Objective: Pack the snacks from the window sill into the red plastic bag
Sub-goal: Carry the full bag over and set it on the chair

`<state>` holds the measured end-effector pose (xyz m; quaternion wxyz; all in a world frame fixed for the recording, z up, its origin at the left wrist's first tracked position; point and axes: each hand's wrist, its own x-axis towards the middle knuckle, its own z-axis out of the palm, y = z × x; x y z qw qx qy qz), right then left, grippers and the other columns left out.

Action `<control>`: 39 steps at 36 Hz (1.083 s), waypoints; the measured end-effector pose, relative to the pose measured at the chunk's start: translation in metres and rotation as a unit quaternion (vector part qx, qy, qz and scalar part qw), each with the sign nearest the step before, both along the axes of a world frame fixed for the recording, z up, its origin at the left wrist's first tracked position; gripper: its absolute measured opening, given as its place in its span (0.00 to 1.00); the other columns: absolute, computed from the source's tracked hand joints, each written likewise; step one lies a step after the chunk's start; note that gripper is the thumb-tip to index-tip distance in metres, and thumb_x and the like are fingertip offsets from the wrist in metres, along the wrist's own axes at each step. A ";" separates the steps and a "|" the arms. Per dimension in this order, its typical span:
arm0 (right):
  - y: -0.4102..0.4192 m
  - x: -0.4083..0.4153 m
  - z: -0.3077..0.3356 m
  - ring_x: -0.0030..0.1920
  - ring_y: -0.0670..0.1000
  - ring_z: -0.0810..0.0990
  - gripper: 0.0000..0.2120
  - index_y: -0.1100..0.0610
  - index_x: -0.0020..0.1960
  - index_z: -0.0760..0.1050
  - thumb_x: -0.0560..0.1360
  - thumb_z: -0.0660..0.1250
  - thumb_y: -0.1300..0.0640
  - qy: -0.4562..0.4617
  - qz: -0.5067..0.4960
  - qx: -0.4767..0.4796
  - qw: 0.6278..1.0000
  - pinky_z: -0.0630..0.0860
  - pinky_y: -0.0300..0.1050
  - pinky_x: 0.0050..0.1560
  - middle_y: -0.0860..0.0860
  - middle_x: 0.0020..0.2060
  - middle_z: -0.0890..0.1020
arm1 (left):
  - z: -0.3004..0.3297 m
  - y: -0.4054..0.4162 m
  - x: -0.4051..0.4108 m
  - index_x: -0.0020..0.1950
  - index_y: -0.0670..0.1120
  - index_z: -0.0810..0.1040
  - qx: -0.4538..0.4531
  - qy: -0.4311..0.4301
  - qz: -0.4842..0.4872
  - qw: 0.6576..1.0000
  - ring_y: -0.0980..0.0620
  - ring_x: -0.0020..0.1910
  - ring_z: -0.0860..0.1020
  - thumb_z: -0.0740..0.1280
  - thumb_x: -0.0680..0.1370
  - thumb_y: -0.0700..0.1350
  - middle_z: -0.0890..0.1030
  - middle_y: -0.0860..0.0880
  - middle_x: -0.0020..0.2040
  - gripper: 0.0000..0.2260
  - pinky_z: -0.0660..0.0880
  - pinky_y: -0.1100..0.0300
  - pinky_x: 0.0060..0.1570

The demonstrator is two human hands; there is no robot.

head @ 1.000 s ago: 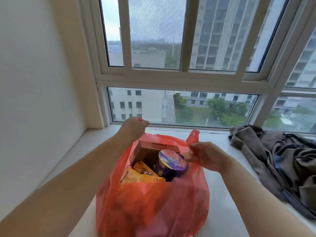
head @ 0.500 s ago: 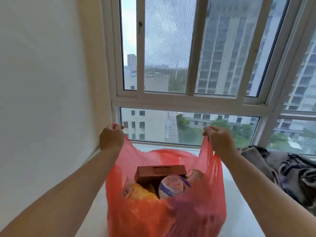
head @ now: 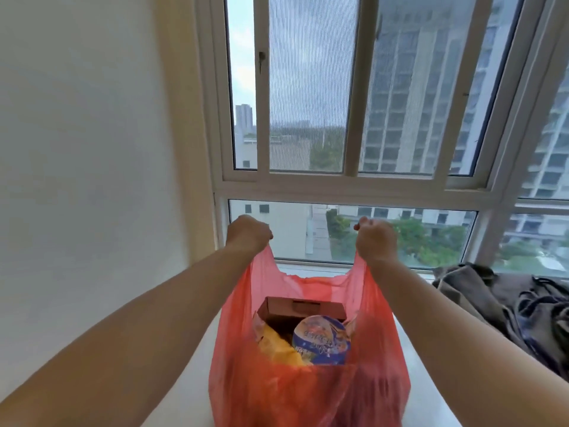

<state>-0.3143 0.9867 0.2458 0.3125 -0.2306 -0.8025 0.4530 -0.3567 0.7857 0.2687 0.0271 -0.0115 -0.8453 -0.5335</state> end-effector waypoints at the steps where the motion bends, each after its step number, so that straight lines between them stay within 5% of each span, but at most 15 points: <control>1: 0.005 -0.002 0.001 0.55 0.61 0.77 0.17 0.66 0.52 0.79 0.81 0.54 0.58 0.014 -0.007 -0.005 1.000 0.71 0.48 0.54 0.64 0.52 0.80 | 0.003 0.001 -0.002 0.56 0.34 0.79 -0.004 0.014 0.005 1.000 0.42 0.56 0.79 0.61 0.77 0.37 0.81 0.40 0.55 0.12 0.74 0.57 0.49; 6: 0.023 -0.014 0.002 0.42 0.55 0.76 0.17 0.60 0.40 0.78 0.81 0.56 0.56 0.042 0.017 -0.047 0.998 0.72 0.51 0.48 0.60 0.38 0.79 | 0.014 0.013 -0.007 0.49 0.38 0.82 -0.041 0.080 0.036 0.995 0.46 0.54 0.79 0.59 0.77 0.40 0.84 0.44 0.49 0.13 0.74 0.61 0.47; 15: 0.053 -0.017 0.019 0.21 0.45 0.71 0.19 0.56 0.33 0.73 0.81 0.56 0.58 0.063 0.127 -0.110 0.984 0.65 0.37 0.24 0.52 0.24 0.72 | 0.039 0.017 -0.002 0.48 0.40 0.83 -0.052 0.124 0.096 0.986 0.44 0.56 0.79 0.61 0.78 0.38 0.83 0.43 0.53 0.11 0.75 0.57 0.51; 18: 0.049 -0.021 0.022 0.23 0.47 0.70 0.18 0.55 0.32 0.74 0.80 0.57 0.60 0.048 0.174 -0.103 0.978 0.62 0.38 0.23 0.50 0.23 0.72 | 0.043 0.012 0.002 0.53 0.36 0.81 -0.048 0.120 0.114 0.985 0.43 0.54 0.80 0.59 0.78 0.37 0.83 0.41 0.52 0.12 0.74 0.62 0.40; 24: 0.029 -0.018 0.034 0.21 0.47 0.67 0.18 0.57 0.34 0.74 0.81 0.56 0.57 0.039 0.269 -0.103 0.957 0.61 0.37 0.25 0.47 0.17 0.71 | 0.041 -0.003 0.022 0.47 0.38 0.83 -0.087 0.160 0.167 0.969 0.44 0.53 0.80 0.59 0.79 0.40 0.84 0.41 0.48 0.13 0.75 0.54 0.55; 34: -0.038 0.033 0.076 0.16 0.44 0.64 0.19 0.58 0.31 0.72 0.80 0.57 0.60 0.098 0.435 -0.130 0.886 0.57 0.32 0.19 0.47 0.14 0.70 | 0.059 -0.025 0.101 0.38 0.45 0.81 -0.046 0.259 0.244 0.933 0.58 0.32 0.74 0.60 0.79 0.42 0.80 0.52 0.35 0.13 0.69 0.63 0.34; 39: -0.061 0.052 0.092 0.16 0.45 0.63 0.19 0.58 0.31 0.72 0.80 0.58 0.59 0.126 0.495 -0.157 0.845 0.57 0.33 0.19 0.47 0.14 0.70 | 0.077 -0.036 0.137 0.37 0.46 0.80 -0.046 0.309 0.278 0.909 0.62 0.29 0.73 0.60 0.80 0.44 0.79 0.56 0.32 0.14 0.67 0.68 0.30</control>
